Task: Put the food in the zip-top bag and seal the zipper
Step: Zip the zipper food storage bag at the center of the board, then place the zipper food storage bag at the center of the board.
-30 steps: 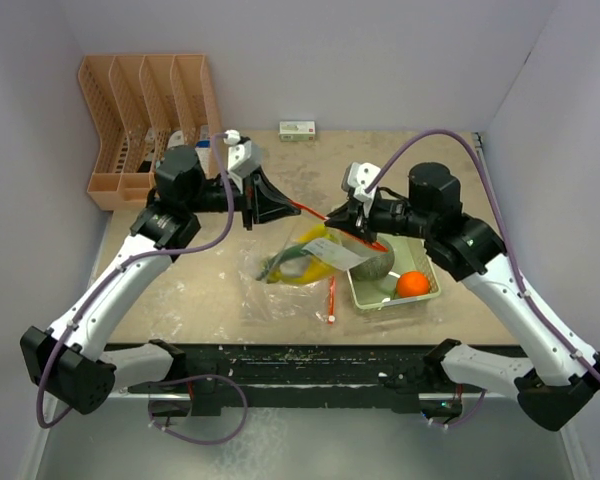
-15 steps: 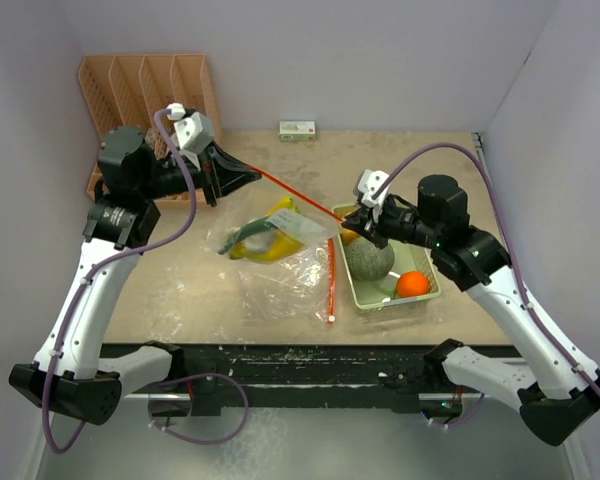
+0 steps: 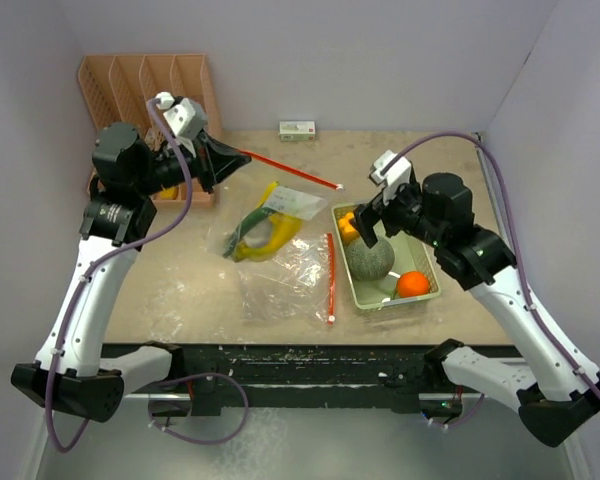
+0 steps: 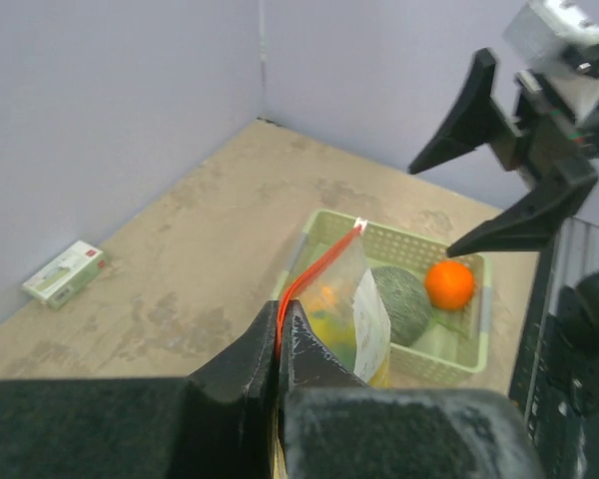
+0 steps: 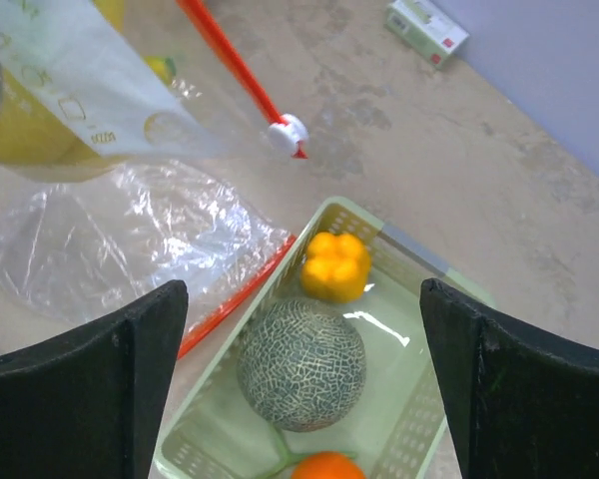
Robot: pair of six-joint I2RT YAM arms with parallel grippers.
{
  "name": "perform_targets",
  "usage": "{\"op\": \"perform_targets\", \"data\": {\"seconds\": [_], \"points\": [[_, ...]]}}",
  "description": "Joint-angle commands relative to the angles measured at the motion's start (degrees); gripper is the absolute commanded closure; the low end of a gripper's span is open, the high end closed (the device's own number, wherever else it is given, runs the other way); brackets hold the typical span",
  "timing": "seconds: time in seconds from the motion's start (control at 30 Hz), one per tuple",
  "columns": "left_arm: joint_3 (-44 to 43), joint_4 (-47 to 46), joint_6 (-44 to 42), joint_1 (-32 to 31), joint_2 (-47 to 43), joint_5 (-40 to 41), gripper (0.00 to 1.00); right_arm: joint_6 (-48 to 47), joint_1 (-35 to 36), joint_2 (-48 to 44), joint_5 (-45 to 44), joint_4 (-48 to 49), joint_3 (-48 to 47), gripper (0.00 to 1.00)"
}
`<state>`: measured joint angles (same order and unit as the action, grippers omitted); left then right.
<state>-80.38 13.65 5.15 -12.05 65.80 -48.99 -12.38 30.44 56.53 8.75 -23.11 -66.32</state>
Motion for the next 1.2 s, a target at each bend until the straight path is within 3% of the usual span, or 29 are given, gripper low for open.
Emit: {"op": "perform_targets", "data": {"seconds": [0.0,0.17,0.23,0.3,0.4,0.43,0.5,0.53,0.77,0.9,1.17], "points": [[-0.18,-9.67,7.42,0.45,2.49,12.1,1.0,9.47,-0.11,3.06,-6.64,-0.73,-9.77,0.0],[3.11,-20.6,11.82,0.45,6.37,19.55,1.0,14.15,-0.12,10.61,-4.88,-9.45,-15.54,0.0],[3.54,-20.52,12.82,0.45,8.31,25.21,1.0,14.28,-0.11,11.69,-3.7,-10.12,-15.19,0.03],[3.79,-18.34,13.02,0.44,9.94,31.32,0.78,14.56,-0.11,11.28,-2.68,-8.97,-13.86,0.05],[6.35,-18.76,12.28,0.45,10.77,36.66,0.63,17.03,-0.04,9.17,-0.48,-6.39,-10.92,0.07],[7.65,-19.63,12.52,0.45,10.3,37.78,0.49,17.68,-0.03,8.53,0.11,-5.96,-9.91,0.08],[9.94,-21.77,12.82,0.45,9.15,38.52,0.06,19.26,0.02,7.74,2.06,-5.83,-8.01,0.1],[10.78,-22.85,12.79,0.45,8.6,38.13,0.0,20.09,0.17,7.9,3.57,-6.11,-7.16,0.13],[12.9,-22.18,15.35,0.45,1.56,36.87,0.01,29.94,13.14,12.42,1.49,-5.12,-1.92,0.17],[14.25,-20.33,16.55,0.46,-0.47,31.22,0.01,37.43,19.51,17.55,-0.05,-0.56,1.18,0.18],[16.86,-16.91,16.22,0.45,-6.31,29.4,0.01,57.9,22.08,28.77,-19.37,-2.63,4.19,0.12]]}}
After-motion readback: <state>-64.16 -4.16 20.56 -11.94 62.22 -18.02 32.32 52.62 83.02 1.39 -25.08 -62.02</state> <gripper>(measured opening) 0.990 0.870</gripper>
